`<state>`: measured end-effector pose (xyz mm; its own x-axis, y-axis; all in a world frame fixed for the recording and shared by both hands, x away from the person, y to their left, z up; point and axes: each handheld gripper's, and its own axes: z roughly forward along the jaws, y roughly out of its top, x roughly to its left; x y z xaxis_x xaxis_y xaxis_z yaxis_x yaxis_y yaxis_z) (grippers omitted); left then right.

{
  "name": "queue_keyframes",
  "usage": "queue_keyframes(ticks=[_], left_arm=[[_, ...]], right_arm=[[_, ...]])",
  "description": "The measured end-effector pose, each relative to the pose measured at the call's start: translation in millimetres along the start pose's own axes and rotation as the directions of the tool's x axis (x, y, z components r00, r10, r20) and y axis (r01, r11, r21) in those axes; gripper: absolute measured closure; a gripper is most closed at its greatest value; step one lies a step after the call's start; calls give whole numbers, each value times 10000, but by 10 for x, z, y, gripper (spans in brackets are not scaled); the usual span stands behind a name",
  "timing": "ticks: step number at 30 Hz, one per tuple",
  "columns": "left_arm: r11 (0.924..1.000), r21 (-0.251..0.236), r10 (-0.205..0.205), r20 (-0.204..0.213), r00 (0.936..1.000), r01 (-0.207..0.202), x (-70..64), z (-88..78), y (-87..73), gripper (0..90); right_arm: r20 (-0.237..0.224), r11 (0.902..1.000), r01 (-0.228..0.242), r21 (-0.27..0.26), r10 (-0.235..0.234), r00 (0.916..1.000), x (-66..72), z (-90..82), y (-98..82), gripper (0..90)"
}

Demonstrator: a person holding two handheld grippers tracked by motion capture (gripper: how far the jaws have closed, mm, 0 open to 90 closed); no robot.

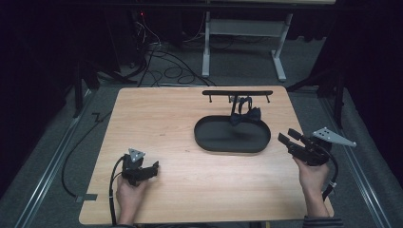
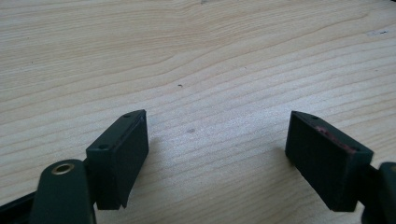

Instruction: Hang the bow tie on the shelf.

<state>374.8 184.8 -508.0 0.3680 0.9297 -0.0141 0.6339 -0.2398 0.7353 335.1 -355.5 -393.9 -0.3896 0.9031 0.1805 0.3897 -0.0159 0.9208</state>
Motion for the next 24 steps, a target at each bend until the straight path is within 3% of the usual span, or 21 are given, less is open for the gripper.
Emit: queue_keyframes(ticks=[24], left_arm=[[10000,2,1,-2,10000,-1,0,-1,0,217]], right_arm=[[-405,9974,-148,704,177,9990,58,12,-270,566]])
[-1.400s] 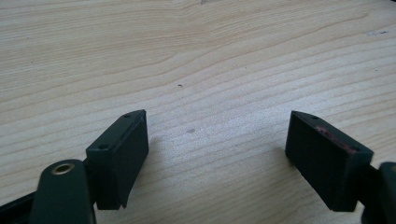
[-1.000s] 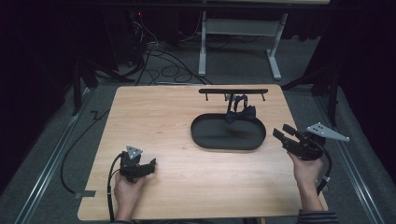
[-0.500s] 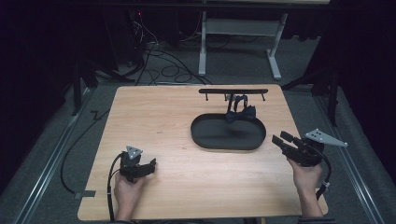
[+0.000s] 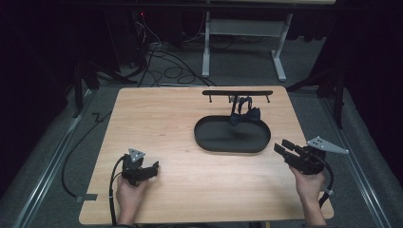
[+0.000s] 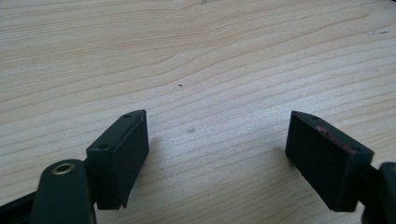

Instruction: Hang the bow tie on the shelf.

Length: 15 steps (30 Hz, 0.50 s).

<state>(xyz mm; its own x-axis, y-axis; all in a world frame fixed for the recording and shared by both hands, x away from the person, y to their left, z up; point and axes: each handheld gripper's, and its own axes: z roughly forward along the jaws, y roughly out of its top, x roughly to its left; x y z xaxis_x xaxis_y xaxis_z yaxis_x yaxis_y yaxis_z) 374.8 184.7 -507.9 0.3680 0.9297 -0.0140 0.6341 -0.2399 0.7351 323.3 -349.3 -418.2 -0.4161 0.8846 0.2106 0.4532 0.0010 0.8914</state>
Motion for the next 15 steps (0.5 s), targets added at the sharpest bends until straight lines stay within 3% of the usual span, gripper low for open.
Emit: queue_keyframes(ticks=[15], left_arm=[[10000,-12,-20,0,10000,20,-1,1,0,217]], right_arm=[[-219,9997,-182,162,185,9996,39,53,-109,570]])
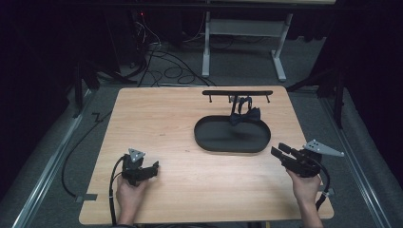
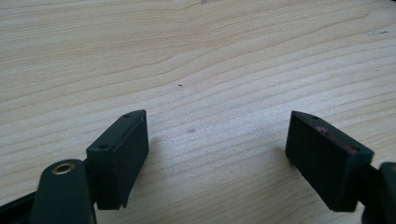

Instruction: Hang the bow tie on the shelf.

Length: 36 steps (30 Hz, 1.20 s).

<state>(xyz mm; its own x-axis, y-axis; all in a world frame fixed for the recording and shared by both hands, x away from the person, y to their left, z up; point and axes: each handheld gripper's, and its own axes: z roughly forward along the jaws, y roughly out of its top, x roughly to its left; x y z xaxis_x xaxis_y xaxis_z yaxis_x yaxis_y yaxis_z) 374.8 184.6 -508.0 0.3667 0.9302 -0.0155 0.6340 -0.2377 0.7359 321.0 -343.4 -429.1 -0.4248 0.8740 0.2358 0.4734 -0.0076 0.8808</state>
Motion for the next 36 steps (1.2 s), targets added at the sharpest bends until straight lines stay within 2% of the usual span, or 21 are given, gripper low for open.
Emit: queue_keyframes(ticks=[10,28,36], left_arm=[[10000,13,17,4,10000,-17,1,-1,0,217],[10000,13,22,1,10000,-22,1,-1,0,217],[10000,11,16,-1,10000,-16,1,-1,0,217]], right_arm=[[-114,10000,4,73,-3,9999,30,34,-29,573],[-372,9991,-27,423,42,9993,111,193,-127,574],[-466,9973,-38,730,72,9989,136,252,-175,573]])
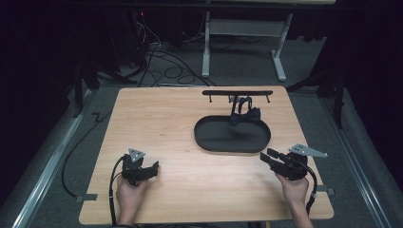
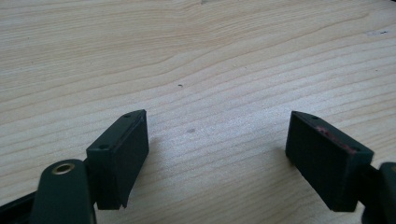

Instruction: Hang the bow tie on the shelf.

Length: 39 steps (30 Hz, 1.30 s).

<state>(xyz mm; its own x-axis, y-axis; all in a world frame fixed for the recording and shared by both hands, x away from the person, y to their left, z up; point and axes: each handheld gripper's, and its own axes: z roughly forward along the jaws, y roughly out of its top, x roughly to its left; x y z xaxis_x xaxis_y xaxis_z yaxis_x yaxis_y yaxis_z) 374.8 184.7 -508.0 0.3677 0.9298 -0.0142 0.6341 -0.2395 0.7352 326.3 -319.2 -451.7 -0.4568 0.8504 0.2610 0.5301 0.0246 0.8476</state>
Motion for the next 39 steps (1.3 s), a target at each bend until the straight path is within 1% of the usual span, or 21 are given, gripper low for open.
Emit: queue_keyframes(ticks=[15,17,20,27,32,39], left_arm=[[10000,5,2,5,10000,-2,0,-1,0,217],[10000,5,2,5,10000,-2,0,-1,0,217],[10000,5,4,4,10000,-4,0,-1,0,217],[10000,6,3,5,10000,-3,0,-1,0,217],[10000,3,0,6,10000,0,0,-1,0,217],[10000,2,1,0,10000,-1,0,0,0,217]], right_arm=[[-200,9992,64,405,-56,9998,34,159,-63,573],[-249,9988,33,480,-21,9997,41,180,-63,573],[-307,9985,124,533,-108,9995,49,219,-54,573],[-397,9972,171,723,-142,9991,76,307,-39,573],[-382,9958,164,902,-130,9992,78,374,-66,573],[-322,9938,174,1095,-139,9994,71,420,-93,573]])
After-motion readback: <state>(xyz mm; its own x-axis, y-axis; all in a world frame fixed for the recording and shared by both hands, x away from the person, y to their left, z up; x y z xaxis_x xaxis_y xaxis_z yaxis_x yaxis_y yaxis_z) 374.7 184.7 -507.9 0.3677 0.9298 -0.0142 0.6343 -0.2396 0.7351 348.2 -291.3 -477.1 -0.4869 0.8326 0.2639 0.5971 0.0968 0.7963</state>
